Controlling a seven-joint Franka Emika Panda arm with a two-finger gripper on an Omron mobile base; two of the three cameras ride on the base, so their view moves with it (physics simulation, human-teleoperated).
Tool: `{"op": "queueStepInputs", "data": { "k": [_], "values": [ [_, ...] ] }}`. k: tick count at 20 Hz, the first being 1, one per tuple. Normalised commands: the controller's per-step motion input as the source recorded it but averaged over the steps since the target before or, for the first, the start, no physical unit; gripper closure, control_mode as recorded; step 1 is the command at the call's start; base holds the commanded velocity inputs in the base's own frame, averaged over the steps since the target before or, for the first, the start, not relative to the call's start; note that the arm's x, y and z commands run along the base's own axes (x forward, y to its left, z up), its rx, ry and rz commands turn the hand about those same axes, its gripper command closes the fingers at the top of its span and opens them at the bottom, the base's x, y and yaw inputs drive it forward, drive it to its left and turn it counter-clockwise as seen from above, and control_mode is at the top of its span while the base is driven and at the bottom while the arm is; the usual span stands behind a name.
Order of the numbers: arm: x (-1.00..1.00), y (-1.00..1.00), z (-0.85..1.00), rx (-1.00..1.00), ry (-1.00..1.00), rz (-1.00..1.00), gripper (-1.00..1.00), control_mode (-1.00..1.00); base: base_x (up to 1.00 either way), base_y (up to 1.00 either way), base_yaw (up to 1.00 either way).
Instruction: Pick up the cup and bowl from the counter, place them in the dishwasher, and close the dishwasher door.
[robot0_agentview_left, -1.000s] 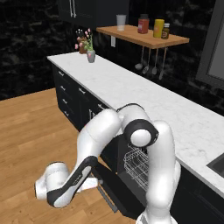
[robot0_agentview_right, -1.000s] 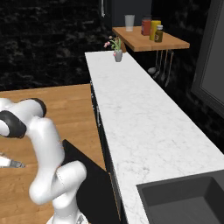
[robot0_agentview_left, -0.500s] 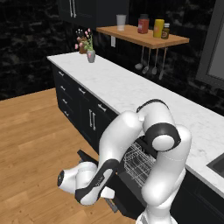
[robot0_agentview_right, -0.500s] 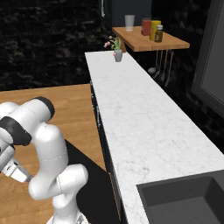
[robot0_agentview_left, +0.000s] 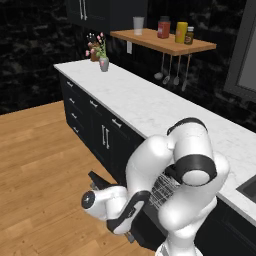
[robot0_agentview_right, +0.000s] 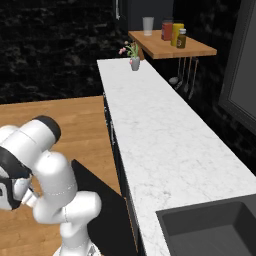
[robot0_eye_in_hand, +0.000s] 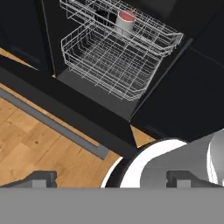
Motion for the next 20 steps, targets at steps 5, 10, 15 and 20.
{"op": "queueStepInputs", "data": {
  "k": [5,10,15,20],
  "values": [
    [0.0,1.0,0.06,0.0,-0.6,-0.35,-1.0,-1.0,0.0,0.0,0.0],
    [-0.18,1.0,0.23,0.0,-0.56,-0.38,-1.0,-1.0,0.0,0.0,0.0],
    [-0.52,1.0,0.04,0.0,-0.48,-0.51,-1.0,-1.0,0.0,0.0,0.0],
    [-0.12,0.89,-0.33,0.0,-0.38,-0.48,-1.0,-1.0,0.0,0.0,0.0]
  ]
}}
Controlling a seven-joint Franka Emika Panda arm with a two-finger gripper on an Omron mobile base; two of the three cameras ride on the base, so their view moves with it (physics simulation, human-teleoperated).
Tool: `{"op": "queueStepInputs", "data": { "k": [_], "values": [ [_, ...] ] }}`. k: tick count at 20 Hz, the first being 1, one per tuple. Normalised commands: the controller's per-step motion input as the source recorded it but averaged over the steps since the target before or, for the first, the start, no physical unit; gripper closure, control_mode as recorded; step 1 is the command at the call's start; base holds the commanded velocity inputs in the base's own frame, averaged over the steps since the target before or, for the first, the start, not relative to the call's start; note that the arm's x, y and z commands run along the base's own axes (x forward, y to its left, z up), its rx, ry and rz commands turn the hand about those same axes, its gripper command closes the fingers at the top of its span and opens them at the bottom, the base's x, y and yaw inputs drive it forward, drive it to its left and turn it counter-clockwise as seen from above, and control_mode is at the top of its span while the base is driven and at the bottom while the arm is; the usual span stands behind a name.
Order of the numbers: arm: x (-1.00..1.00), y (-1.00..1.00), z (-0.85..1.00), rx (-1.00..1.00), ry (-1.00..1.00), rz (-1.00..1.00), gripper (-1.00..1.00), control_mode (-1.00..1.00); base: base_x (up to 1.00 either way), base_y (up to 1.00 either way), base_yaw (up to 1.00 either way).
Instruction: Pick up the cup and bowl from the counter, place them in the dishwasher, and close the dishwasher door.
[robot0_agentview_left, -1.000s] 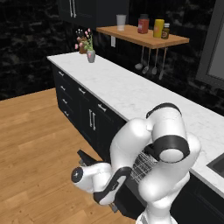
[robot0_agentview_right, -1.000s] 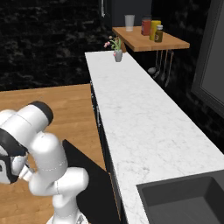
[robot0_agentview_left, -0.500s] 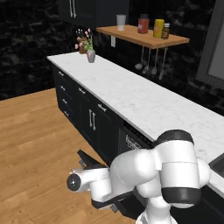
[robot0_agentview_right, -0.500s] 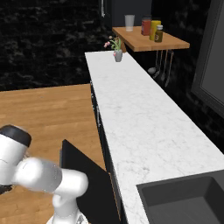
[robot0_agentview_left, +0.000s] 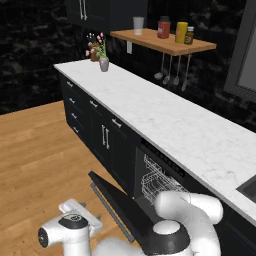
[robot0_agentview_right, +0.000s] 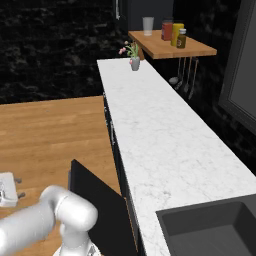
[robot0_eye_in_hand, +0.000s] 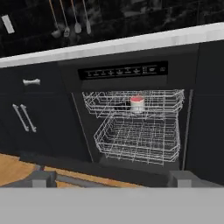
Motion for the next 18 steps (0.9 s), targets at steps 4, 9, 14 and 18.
{"op": "queueStepInputs", "data": {
  "k": [4,9,14,18],
  "values": [
    [0.11,0.69,-0.46,0.0,-0.34,-0.46,-1.0,-1.0,0.0,0.0,0.0],
    [0.34,0.25,-0.82,0.0,-0.18,-0.42,-1.0,-1.0,0.0,0.0,0.0],
    [0.49,0.23,-1.0,-0.11,-0.19,-0.28,-1.0,-1.0,0.0,0.0,0.0],
    [0.58,0.33,-0.92,-0.14,-0.18,-0.19,-1.0,-1.0,0.0,0.0,0.0]
  ]
}}
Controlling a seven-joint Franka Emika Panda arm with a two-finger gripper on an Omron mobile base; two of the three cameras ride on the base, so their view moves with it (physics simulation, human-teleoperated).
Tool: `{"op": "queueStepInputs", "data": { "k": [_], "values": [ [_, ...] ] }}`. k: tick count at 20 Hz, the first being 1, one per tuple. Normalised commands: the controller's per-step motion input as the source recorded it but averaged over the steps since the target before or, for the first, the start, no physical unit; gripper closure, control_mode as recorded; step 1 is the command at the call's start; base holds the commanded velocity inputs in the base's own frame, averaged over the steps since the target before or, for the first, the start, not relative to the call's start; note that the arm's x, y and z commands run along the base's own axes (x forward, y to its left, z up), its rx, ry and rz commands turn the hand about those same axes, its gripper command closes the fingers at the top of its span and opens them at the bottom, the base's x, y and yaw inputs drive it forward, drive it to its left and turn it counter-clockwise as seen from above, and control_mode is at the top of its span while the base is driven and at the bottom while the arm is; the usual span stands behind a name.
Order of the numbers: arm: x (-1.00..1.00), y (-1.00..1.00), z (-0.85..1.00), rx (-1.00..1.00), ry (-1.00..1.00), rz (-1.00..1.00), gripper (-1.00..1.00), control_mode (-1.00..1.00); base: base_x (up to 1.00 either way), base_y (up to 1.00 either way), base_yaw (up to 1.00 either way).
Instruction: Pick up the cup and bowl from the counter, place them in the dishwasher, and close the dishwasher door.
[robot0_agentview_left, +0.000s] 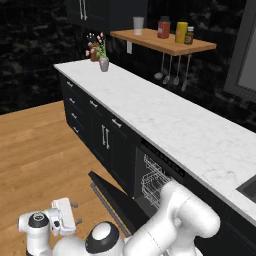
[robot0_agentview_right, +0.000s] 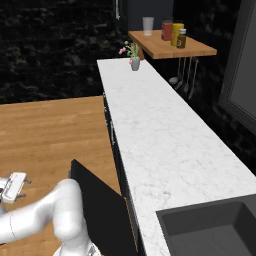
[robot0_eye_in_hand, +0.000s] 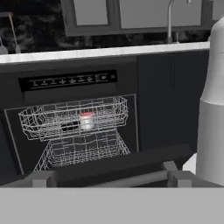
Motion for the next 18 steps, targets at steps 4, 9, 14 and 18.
{"op": "queueStepInputs", "data": {
  "k": [4,9,14,18],
  "values": [
    [0.3,0.24,-0.98,-0.15,-0.17,-0.17,-1.0,-1.0,0.0,0.0,0.0],
    [-0.01,0.16,-1.0,-0.15,-0.25,-0.19,-1.0,-1.0,0.0,0.0,0.0],
    [-0.09,0.07,-0.97,-0.16,-0.3,-0.21,-1.0,-1.0,0.0,0.0,0.0],
    [0.0,0.0,-0.97,-0.2,-0.19,-0.19,-1.0,-1.0,0.0,0.0,0.0]
  ]
}}
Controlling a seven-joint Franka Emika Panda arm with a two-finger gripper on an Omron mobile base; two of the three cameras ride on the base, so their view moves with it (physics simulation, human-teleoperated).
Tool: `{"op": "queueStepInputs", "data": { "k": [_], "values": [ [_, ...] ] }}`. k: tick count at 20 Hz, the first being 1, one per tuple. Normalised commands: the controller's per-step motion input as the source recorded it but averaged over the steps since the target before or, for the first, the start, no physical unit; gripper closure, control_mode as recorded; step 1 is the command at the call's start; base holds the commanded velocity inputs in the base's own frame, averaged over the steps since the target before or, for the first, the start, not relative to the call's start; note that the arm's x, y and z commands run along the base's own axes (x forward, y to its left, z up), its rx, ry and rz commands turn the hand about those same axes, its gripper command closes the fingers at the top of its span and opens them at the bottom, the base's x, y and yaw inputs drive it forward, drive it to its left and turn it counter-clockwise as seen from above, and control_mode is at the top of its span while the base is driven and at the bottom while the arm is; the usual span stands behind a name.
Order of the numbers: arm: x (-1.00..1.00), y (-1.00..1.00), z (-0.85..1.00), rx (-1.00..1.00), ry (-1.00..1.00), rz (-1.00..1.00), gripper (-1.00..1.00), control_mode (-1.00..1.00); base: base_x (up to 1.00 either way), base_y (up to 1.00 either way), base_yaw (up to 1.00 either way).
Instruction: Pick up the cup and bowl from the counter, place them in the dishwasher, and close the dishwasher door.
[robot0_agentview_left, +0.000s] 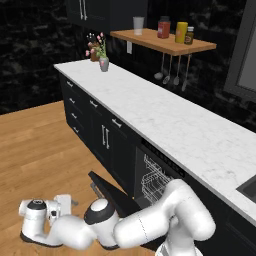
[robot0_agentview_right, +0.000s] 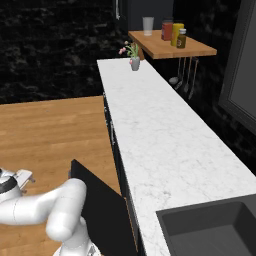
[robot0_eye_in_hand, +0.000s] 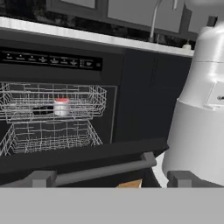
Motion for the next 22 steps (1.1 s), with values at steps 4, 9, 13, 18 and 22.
{"op": "queueStepInputs", "data": {
  "k": [4,9,13,18,22],
  "values": [
    [0.03,0.01,-0.99,-0.21,-0.18,-0.04,-1.0,-1.0,0.0,0.0,0.0],
    [0.07,0.18,-0.57,-0.1,-0.12,-0.02,-1.0,-1.0,0.0,0.0,0.0],
    [0.0,-0.01,-0.89,-0.12,-0.02,-0.04,-1.0,-1.0,0.0,0.0,0.0],
    [-0.3,-0.25,-0.92,-0.1,0.0,0.0,-1.0,-1.0,0.0,0.0,0.0],
    [-0.56,-0.48,-0.63,-0.03,0.0,0.0,-1.0,-1.0,0.0,0.0,0.0]
  ]
}}
